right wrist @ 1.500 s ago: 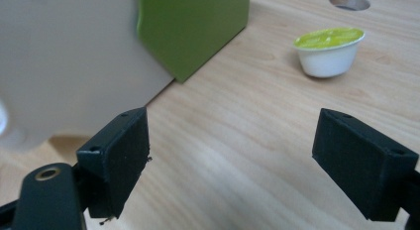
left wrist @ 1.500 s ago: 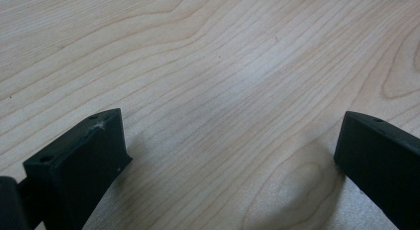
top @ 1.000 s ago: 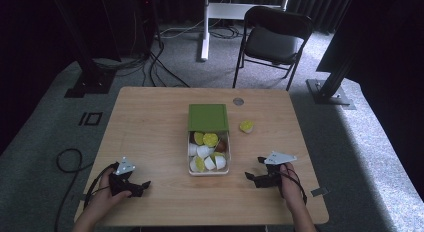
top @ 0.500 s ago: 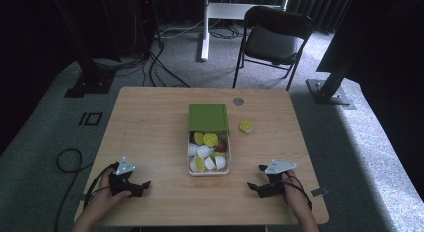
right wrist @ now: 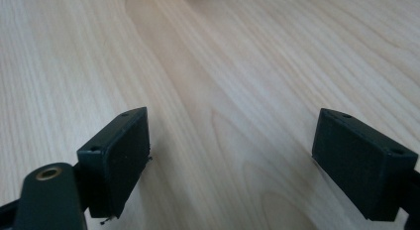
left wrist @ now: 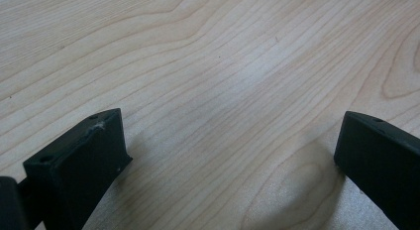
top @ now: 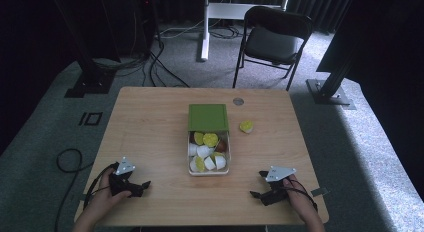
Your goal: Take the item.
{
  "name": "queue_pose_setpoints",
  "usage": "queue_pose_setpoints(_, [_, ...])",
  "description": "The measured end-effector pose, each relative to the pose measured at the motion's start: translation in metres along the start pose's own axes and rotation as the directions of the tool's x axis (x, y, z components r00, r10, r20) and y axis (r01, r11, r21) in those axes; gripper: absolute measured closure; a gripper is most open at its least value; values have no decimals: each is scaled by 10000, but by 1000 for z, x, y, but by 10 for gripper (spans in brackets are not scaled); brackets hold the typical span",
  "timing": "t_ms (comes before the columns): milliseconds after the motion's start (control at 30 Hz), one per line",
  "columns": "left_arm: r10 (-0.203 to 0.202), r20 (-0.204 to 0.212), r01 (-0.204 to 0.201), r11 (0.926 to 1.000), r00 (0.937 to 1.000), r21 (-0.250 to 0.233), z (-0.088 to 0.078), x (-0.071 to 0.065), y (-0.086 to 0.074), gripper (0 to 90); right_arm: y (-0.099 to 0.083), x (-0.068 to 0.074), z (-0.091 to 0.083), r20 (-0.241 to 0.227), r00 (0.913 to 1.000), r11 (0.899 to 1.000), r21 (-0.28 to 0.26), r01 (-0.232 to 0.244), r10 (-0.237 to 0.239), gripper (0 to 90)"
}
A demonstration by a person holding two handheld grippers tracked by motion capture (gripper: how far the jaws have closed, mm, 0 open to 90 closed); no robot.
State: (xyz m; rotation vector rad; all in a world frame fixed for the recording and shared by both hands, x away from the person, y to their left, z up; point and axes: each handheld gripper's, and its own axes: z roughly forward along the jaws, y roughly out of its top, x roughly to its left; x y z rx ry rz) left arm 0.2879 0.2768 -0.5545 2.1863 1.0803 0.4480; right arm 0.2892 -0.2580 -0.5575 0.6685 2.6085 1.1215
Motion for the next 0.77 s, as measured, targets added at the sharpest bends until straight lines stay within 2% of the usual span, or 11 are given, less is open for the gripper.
queue_pose_setpoints(200, [2,-6,-2,10000,10000,-2,0,0,0,7,-4,0,-3,-206,9998,10000,-19,42,-42,145])
queue_pose_setpoints(400, [5,-2,-5,10000,10000,3,0,0,0,7,-6,-2,-3,-108,9997,9997,82,-240,241,121])
queue_pose_setpoints(767, [1,-3,-1,10000,10000,1,0,0,0,7,-5,-2,-3,-97,9996,9996,79,-256,257,120])
